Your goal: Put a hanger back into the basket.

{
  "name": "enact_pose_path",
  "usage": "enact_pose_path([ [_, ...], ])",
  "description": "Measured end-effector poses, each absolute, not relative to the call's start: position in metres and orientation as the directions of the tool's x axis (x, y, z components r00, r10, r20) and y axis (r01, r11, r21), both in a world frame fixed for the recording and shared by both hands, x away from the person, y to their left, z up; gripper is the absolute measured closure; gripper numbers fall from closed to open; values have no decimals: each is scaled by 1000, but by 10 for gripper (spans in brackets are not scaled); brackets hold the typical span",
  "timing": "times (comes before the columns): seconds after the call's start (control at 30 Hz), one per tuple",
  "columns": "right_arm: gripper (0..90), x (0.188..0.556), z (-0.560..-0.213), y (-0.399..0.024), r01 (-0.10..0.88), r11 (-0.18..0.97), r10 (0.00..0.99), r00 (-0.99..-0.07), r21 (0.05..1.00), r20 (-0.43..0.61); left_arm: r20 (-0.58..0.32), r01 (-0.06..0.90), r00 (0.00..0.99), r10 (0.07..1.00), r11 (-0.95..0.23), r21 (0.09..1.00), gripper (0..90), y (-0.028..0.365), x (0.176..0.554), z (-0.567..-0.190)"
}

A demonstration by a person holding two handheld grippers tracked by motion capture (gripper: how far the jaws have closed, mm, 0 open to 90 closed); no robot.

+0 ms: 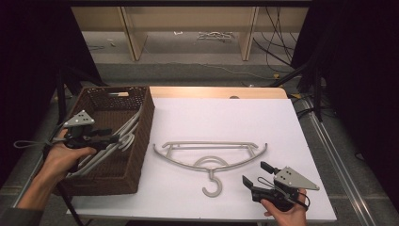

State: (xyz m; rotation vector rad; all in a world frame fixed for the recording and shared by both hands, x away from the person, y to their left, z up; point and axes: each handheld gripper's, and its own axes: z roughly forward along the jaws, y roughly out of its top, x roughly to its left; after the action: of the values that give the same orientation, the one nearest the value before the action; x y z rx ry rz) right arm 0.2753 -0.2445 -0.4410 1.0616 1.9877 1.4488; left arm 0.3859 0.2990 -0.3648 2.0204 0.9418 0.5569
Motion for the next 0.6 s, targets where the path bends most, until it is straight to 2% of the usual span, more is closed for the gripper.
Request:
enact_pose_path([
  [0.2,202,276,-441,-245,316,147,799,-597,937,76,38,367,609,792,-323,872,385,272,370,-345],
  [0.43,202,273,-439,-247,339,169,804,-591,926,70,34,285,655,755,-289,914,334,238,354,-333],
  [0.6,202,274,-439,-247,331,171,803,-593,928,64,-27,255,704,709,-217,942,262,215,342,-333],
])
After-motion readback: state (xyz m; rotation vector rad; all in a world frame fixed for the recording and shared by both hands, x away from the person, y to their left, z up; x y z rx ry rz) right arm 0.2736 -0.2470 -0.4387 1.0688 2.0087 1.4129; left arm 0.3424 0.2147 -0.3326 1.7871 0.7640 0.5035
